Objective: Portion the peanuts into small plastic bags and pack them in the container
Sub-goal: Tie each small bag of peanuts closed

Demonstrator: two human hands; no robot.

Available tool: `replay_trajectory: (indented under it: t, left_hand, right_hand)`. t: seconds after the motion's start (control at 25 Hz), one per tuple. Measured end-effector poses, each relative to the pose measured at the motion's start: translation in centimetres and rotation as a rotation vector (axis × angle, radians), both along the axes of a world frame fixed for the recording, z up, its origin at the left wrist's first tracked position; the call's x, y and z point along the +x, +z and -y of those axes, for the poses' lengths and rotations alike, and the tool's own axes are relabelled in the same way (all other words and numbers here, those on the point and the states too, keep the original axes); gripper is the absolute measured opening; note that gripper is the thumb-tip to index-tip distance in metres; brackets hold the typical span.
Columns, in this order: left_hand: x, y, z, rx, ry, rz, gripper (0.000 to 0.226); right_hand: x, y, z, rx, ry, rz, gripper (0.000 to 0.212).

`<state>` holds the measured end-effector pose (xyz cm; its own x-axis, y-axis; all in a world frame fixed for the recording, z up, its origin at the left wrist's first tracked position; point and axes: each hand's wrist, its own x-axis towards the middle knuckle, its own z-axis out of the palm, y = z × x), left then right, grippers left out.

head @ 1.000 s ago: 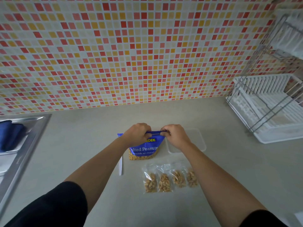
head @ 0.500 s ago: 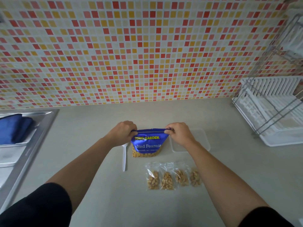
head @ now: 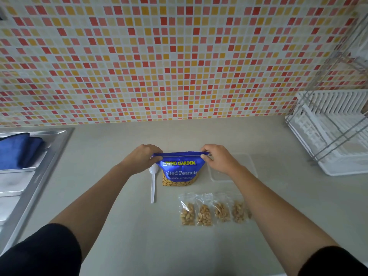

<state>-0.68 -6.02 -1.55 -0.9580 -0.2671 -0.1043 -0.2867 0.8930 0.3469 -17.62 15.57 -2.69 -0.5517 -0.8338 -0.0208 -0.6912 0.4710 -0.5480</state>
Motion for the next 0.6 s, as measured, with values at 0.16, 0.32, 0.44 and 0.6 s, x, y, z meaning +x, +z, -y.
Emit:
replay_trajectory:
  t: [0.16, 0.32, 0.44, 0.6]
  left_hand:
    - [0.6, -0.3, -0.4, 0.054, 0.078, -0.035, 0.032]
    - [3.6, -1.5, -4.7, 0.096, 0.219, -0.563, 0.032]
    - [6.3, -5.1, -9.4, 0.24, 0.199, -0.541, 0.03]
    - [5.4, -9.4, -11.8, 0.291, 0.297, -0.217, 0.028]
  right_hand:
    - [0.2, -0.1, 0.0, -0.02, -0.024, 0.023, 0.021]
    - [2.7, -0.4, -2.0, -0.171, -0.018, -0.188, 0.031]
    - [6.2, -2.8, -4.6, -0.279, 0.012, -0.112, 0.028]
    - [8.3, -7.6, -4.7, 0.079, 0.108, -0.034, 0.031]
